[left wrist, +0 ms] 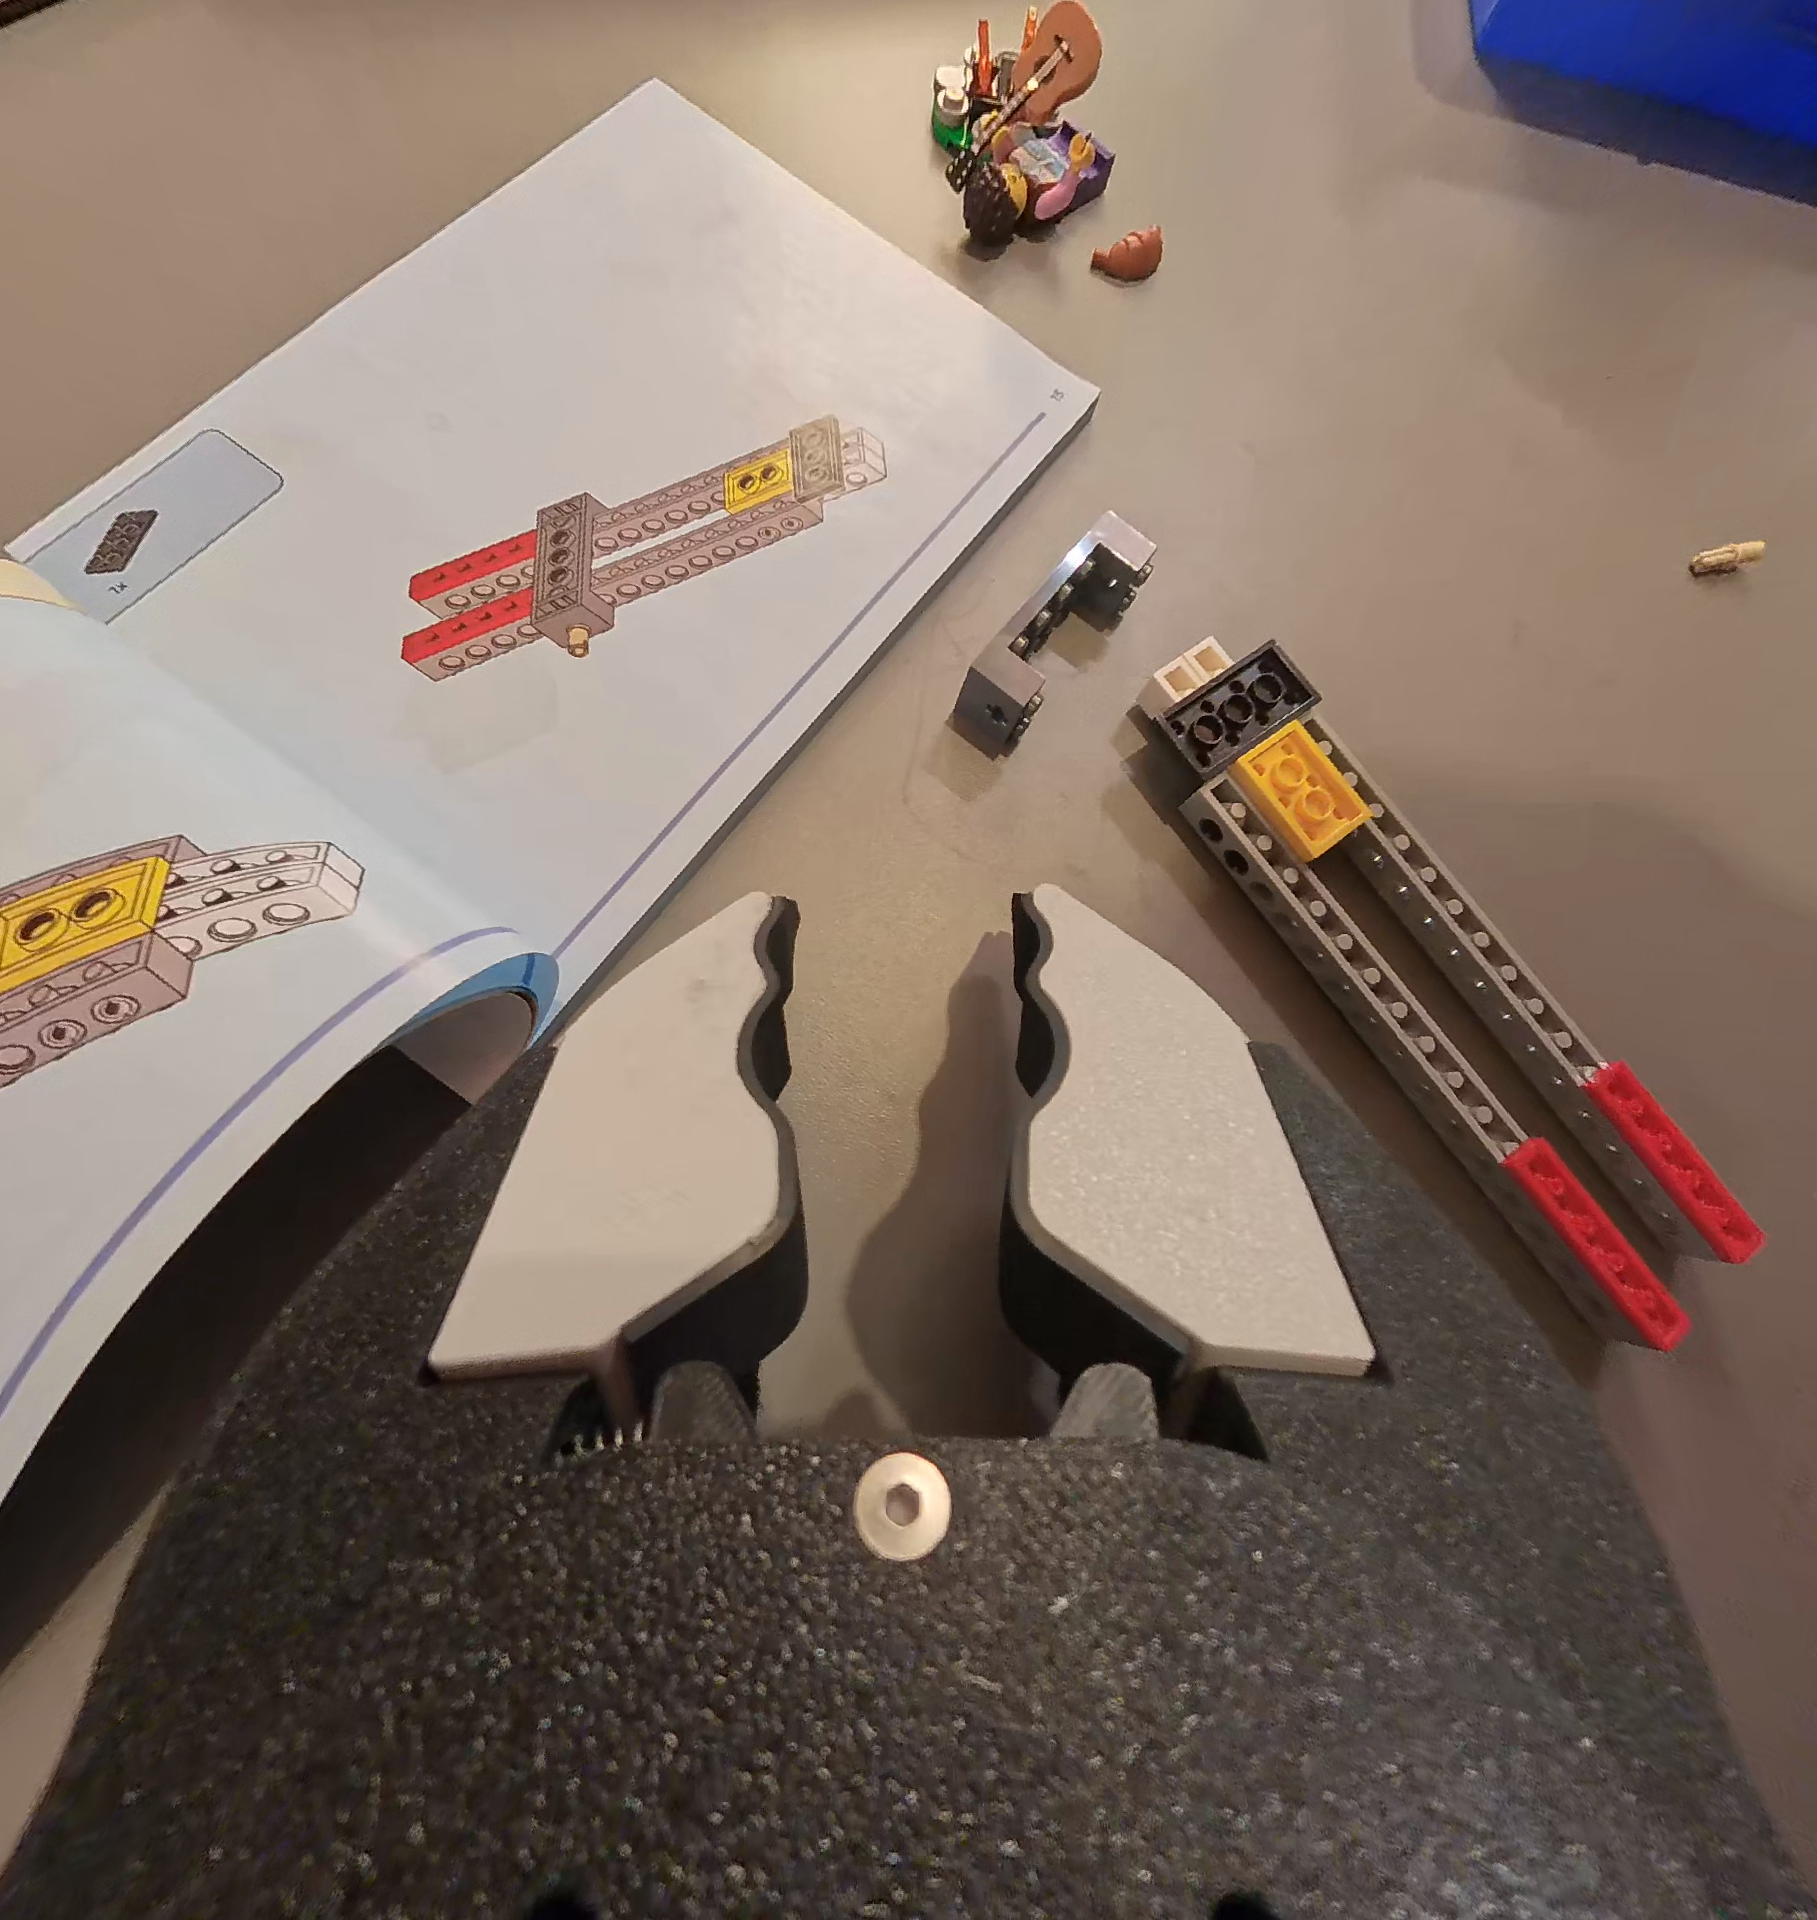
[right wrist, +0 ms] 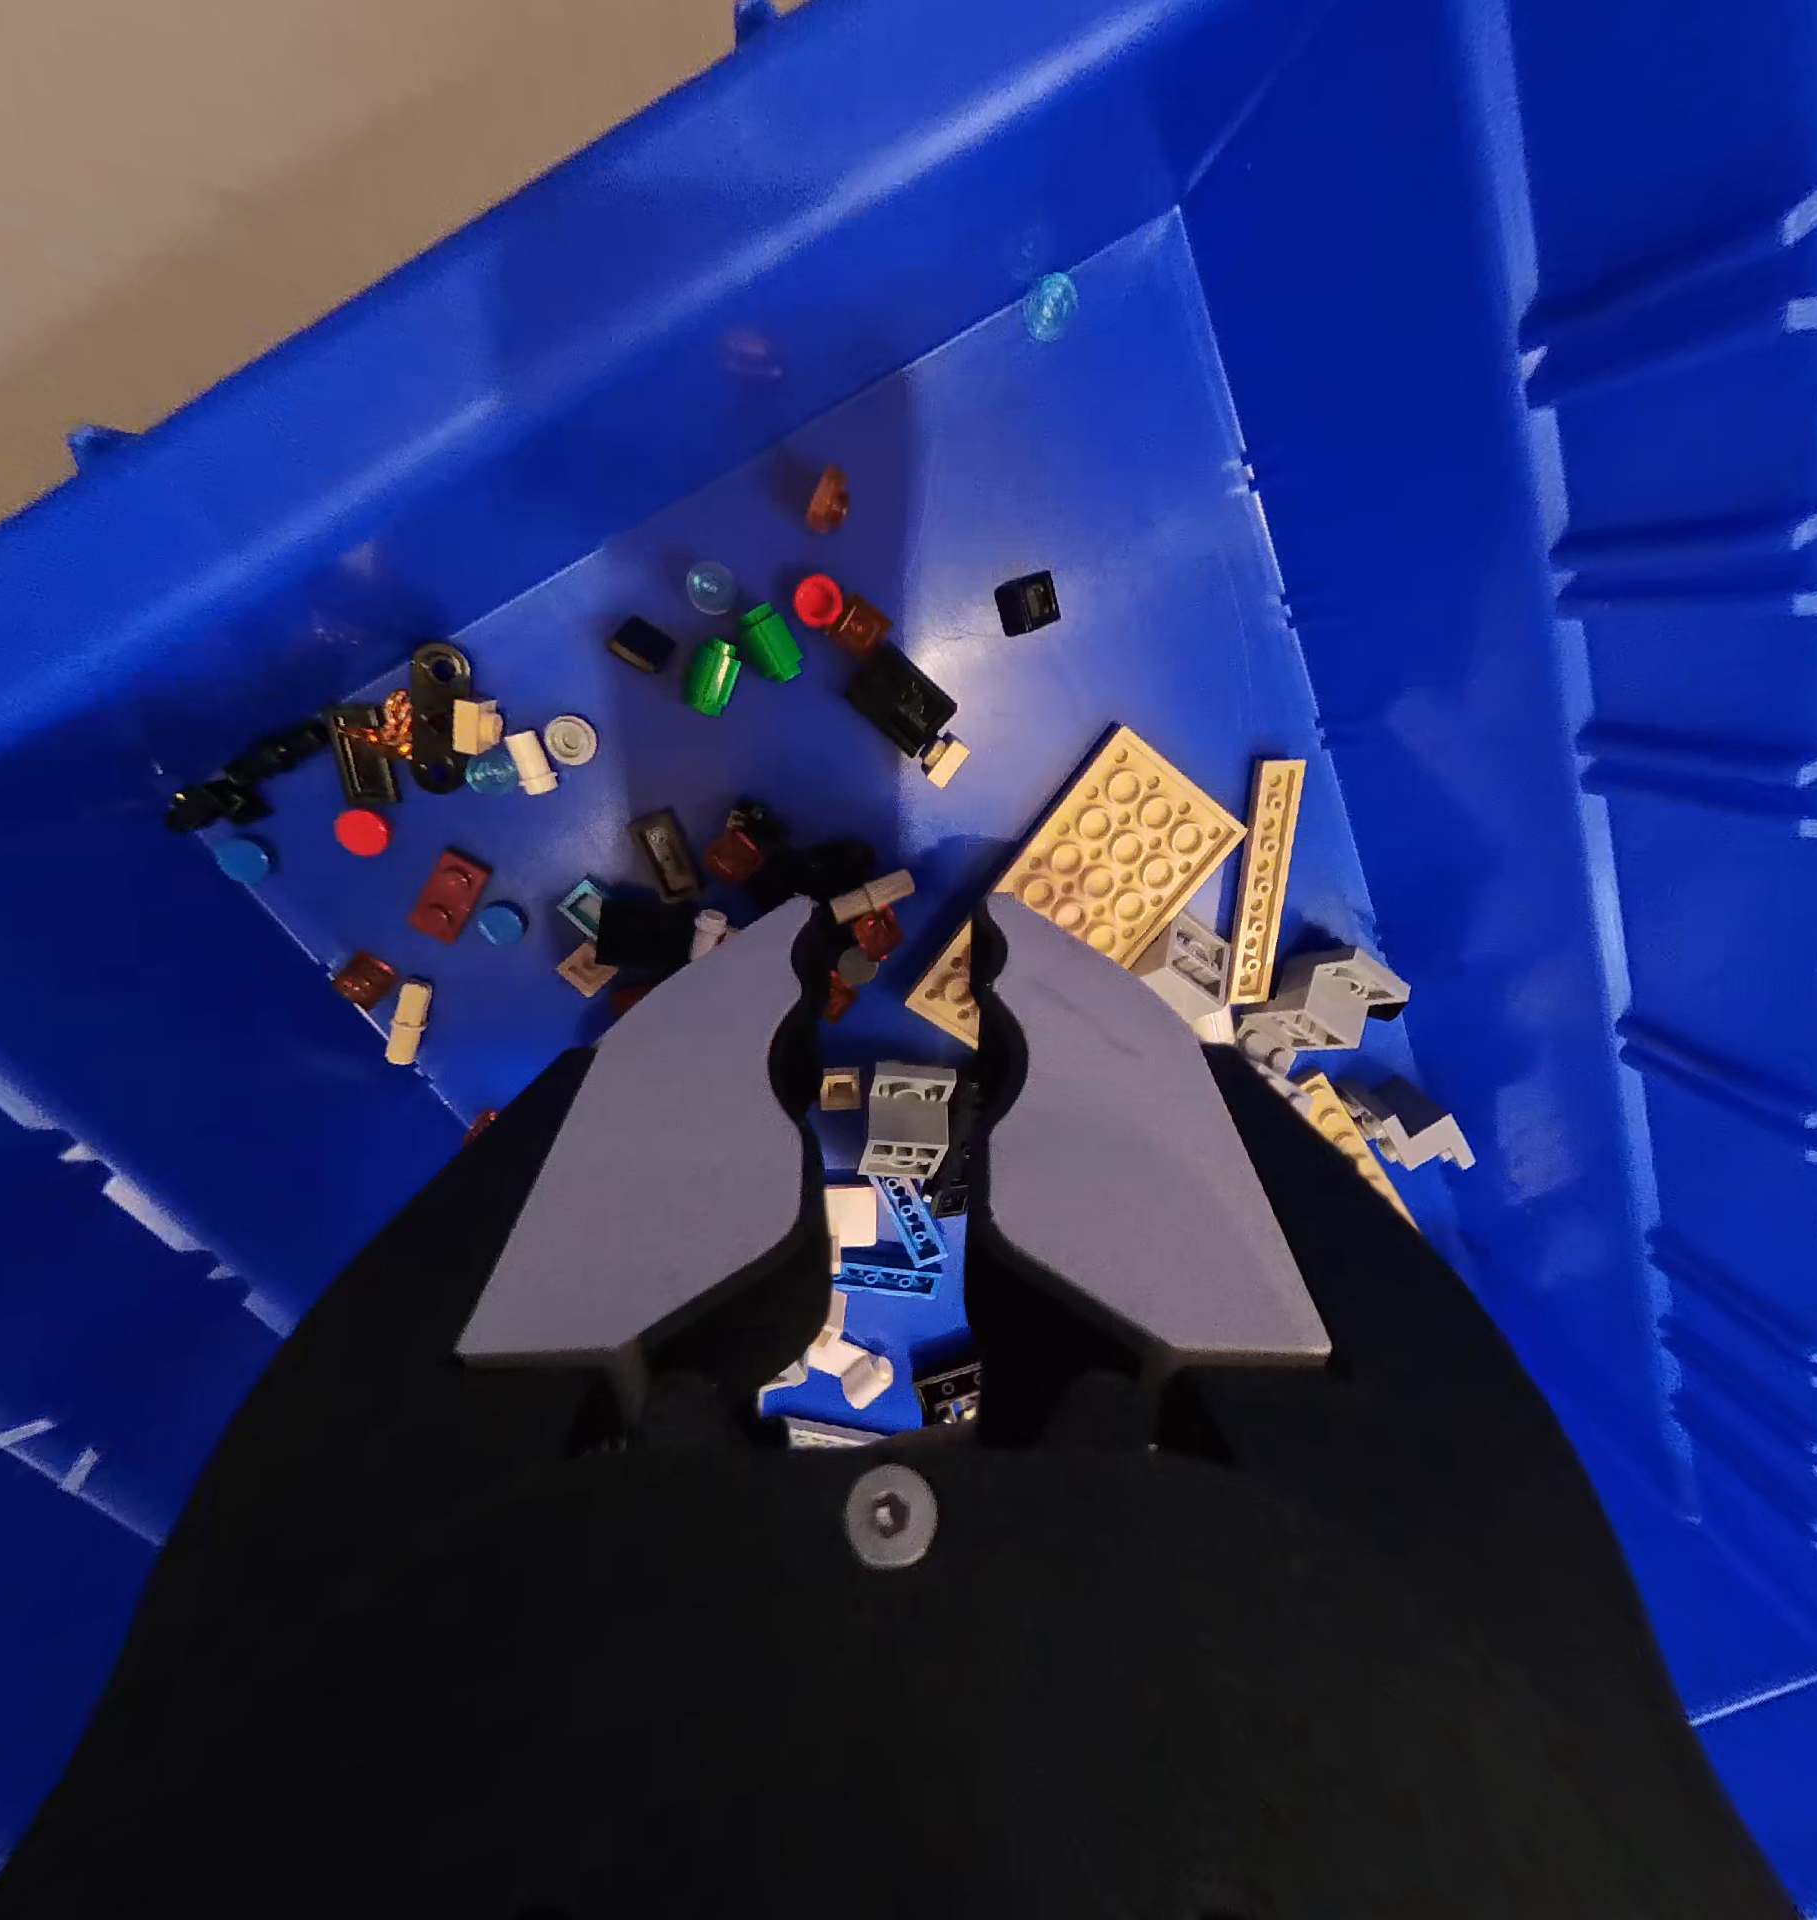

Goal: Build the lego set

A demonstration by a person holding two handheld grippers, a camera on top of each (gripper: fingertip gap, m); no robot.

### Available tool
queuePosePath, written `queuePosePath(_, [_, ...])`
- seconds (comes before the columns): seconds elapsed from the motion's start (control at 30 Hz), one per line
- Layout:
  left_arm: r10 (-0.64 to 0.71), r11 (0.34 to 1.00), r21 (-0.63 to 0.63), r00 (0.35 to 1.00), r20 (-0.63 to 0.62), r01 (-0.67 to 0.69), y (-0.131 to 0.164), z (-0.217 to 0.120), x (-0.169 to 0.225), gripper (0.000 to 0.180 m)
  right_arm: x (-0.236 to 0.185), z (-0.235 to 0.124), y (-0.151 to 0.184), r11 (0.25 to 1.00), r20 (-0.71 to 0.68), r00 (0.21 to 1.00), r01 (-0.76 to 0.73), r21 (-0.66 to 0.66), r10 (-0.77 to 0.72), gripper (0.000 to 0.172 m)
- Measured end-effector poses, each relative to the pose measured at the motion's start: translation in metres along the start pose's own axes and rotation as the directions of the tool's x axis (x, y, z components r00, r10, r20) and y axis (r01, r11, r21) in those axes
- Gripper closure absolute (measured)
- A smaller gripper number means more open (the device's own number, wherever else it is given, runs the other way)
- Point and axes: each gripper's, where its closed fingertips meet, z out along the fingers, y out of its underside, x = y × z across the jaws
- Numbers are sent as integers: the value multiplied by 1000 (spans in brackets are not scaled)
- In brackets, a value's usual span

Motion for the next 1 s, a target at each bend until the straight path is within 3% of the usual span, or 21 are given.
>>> queuePosePath(0.4, [-8, 1000, -16, 1000, 24, 9, 2, 2, -3, 139, -4, 4, 7, 997, 110, 992, 59, -41, -54, 154])
queuePosePath(1.0, [-23, 999, -22, 999, 26, 24, 1, 3, -5, 140, -6, -1, 0, 996, 40, 996, 84, -2, -84, 163])
